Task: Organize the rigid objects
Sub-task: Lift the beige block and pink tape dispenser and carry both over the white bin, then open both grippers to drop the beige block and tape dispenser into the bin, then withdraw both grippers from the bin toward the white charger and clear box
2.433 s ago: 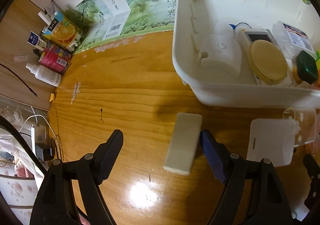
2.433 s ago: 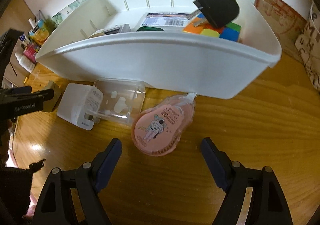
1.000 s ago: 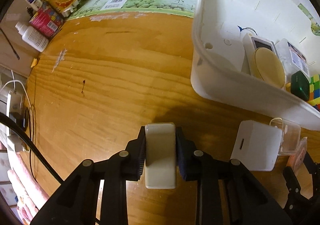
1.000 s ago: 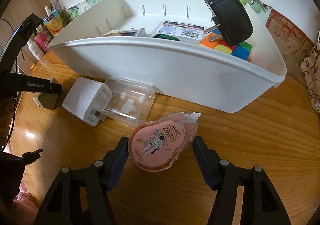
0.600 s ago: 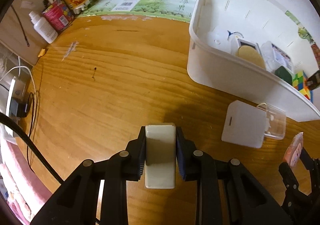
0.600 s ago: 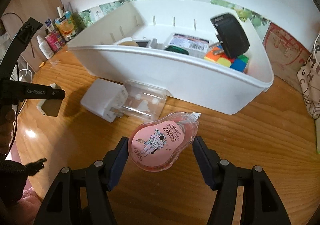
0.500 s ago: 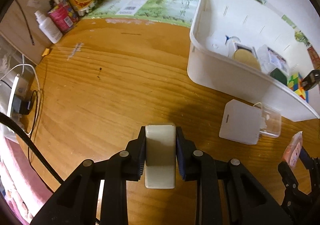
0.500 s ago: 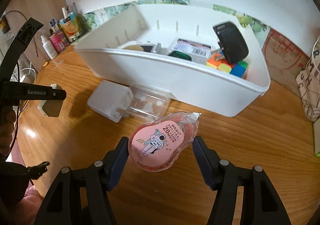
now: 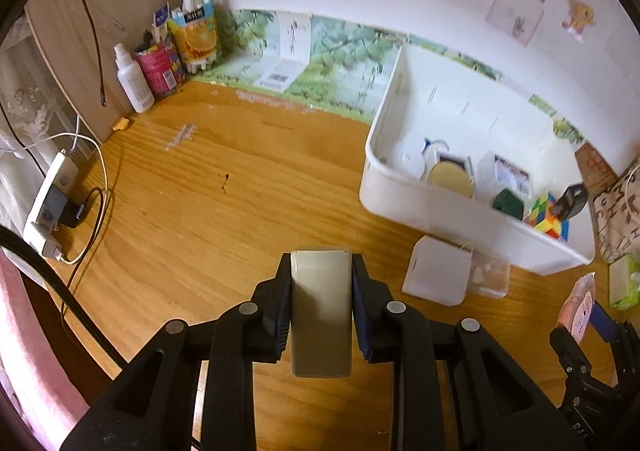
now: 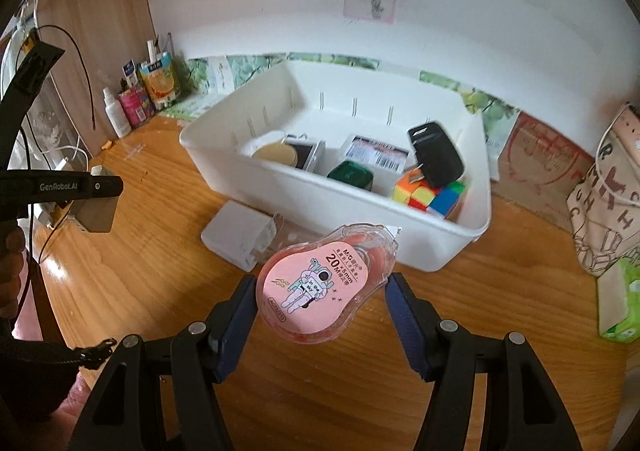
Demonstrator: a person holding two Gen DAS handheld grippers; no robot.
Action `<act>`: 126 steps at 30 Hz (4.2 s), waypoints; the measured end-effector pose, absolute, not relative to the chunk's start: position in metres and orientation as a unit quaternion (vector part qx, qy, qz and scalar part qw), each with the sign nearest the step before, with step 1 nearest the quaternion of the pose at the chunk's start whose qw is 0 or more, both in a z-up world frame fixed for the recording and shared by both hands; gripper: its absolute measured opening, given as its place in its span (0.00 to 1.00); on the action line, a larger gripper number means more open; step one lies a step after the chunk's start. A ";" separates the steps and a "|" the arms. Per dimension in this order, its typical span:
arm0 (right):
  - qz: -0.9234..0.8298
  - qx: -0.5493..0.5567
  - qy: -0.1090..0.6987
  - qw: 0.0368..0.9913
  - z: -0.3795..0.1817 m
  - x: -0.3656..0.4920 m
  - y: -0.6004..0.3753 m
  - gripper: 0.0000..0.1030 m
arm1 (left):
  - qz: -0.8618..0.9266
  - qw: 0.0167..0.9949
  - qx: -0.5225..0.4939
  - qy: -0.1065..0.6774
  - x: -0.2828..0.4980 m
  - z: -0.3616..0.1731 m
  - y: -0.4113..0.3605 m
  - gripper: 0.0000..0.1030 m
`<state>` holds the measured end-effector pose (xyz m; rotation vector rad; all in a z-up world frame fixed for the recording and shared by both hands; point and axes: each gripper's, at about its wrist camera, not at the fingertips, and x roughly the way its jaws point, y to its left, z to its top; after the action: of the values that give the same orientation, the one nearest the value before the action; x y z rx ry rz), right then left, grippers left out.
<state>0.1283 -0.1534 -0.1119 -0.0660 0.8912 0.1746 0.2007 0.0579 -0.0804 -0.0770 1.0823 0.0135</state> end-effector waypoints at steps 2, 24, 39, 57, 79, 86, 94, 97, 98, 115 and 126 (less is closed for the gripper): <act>0.083 -0.031 0.426 0.900 -0.107 0.128 -0.156 0.63 | 0.003 0.863 -0.041 0.504 0.199 -0.073 0.057 0.27; 0.095 0.011 0.362 0.927 -0.060 0.172 -0.195 0.63 | -0.051 0.922 -0.079 0.374 0.220 0.012 0.024 0.27; 0.085 0.066 0.344 0.933 -0.050 0.230 -0.234 0.63 | -0.090 0.914 -0.093 0.384 0.259 0.001 -0.023 0.27; 0.101 0.082 0.345 0.929 -0.082 0.253 -0.242 0.64 | -0.107 0.909 -0.031 0.401 0.309 -0.038 -0.069 0.27; 0.104 0.091 0.348 0.927 -0.079 0.248 -0.239 0.80 | -0.092 0.923 -0.021 0.372 0.295 -0.028 -0.075 0.73; 0.111 0.079 0.345 0.929 -0.068 0.235 -0.227 0.80 | -0.086 0.928 -0.043 0.360 0.280 -0.016 -0.059 0.74; 0.115 0.070 0.343 0.929 -0.056 0.214 -0.211 0.80 | -0.087 0.931 -0.065 0.348 0.258 -0.008 -0.037 0.76; 0.117 0.068 0.345 0.929 -0.053 0.206 -0.205 0.80 | -0.089 0.931 -0.067 0.346 0.251 -0.006 -0.027 0.76; 0.118 0.067 0.344 0.929 -0.053 0.203 -0.203 0.80 | -0.090 0.932 -0.070 0.345 0.248 -0.005 -0.023 0.76; 0.113 0.037 0.355 0.927 -0.058 0.159 -0.163 0.80 | -0.058 0.921 -0.107 0.370 0.201 -0.025 0.051 0.76; 0.124 0.022 0.376 0.918 -0.082 0.144 -0.134 0.80 | -0.058 0.888 -0.099 0.445 0.186 -0.060 0.065 0.76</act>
<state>0.1440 -0.1344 -0.0815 0.0460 0.7742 0.2545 0.1858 0.0646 -0.0595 -0.2048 0.9241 -0.1199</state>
